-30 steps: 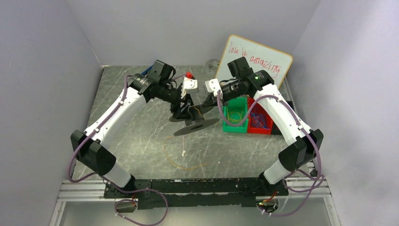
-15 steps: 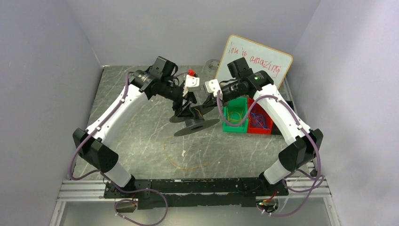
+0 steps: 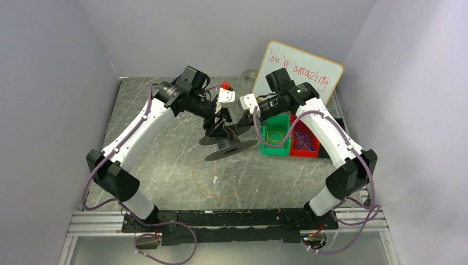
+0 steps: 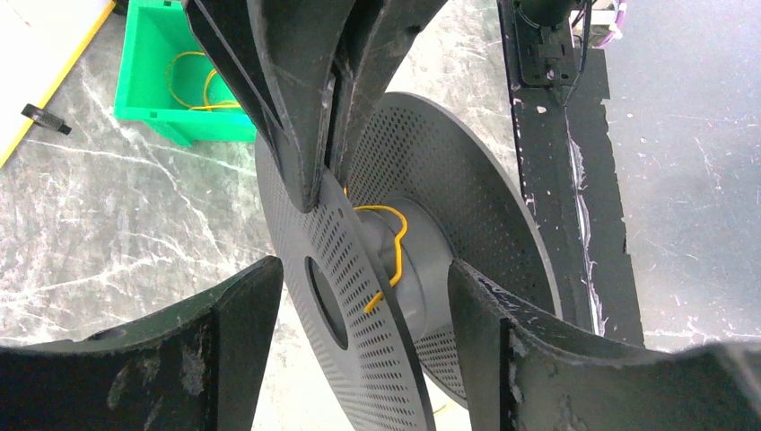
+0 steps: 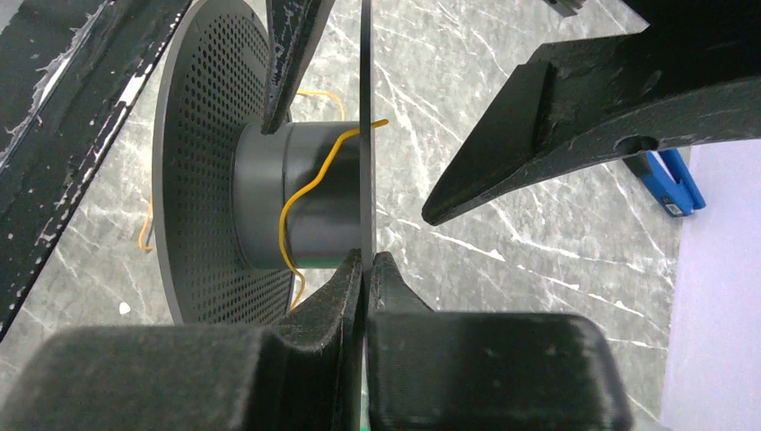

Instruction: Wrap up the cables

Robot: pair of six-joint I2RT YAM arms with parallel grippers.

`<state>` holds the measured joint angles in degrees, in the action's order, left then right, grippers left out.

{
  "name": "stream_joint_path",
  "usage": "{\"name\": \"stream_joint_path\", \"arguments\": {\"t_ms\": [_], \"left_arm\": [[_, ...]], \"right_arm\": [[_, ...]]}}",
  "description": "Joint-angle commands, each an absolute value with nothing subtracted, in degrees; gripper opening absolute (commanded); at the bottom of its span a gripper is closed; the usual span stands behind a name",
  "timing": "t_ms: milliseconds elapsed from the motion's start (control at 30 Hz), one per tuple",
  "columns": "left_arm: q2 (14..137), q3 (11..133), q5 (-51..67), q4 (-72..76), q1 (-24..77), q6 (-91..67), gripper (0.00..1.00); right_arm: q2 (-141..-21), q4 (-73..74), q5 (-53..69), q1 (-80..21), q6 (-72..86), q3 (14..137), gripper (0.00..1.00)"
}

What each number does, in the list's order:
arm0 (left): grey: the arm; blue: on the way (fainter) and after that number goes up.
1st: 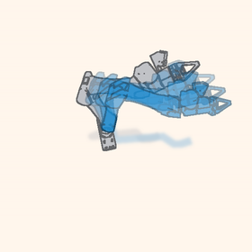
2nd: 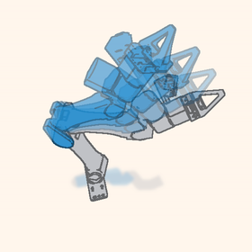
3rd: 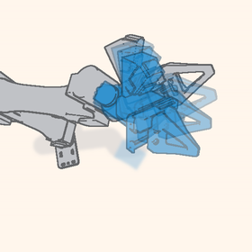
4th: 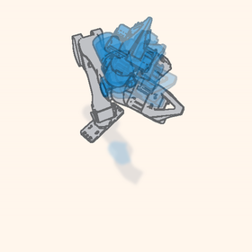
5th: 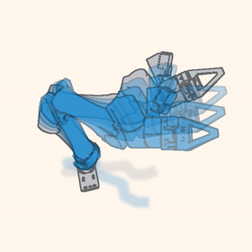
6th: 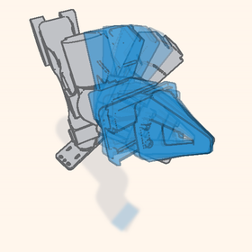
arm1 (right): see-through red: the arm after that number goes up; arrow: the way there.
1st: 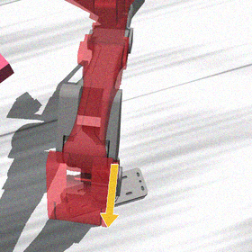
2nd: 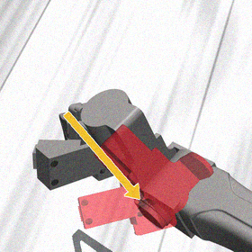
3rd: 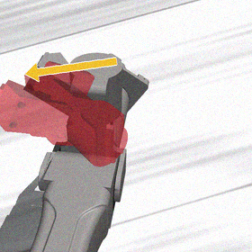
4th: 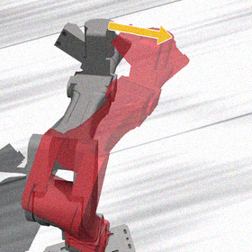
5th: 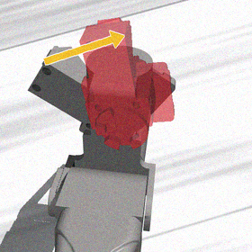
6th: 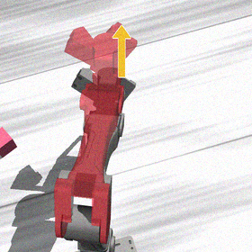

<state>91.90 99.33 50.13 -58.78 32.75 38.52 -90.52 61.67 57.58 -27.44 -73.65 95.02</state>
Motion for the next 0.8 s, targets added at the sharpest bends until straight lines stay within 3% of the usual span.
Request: {"name": "stream_joint_path", "arguments": {"t_ms": [0,400,767], "left_arm": [[91.8,102.1,52.0,-60.0,33.1,40.5,0.72],[91.7,99.0,47.6,-60.5,34.9,42.2,0.6],[91.5,99.4,47.4,-60.4,35.0,41.9,0.42]], "right_arm": [[-91.1,62.2,62.3,-27.2,-75.9,97.4,0.0],[-90.9,61.4,62.8,-27.0,-75.1,97.8,0.0],[-90.7,60.8,62.9,-26.5,-74.1,98.6,0.0]]}}
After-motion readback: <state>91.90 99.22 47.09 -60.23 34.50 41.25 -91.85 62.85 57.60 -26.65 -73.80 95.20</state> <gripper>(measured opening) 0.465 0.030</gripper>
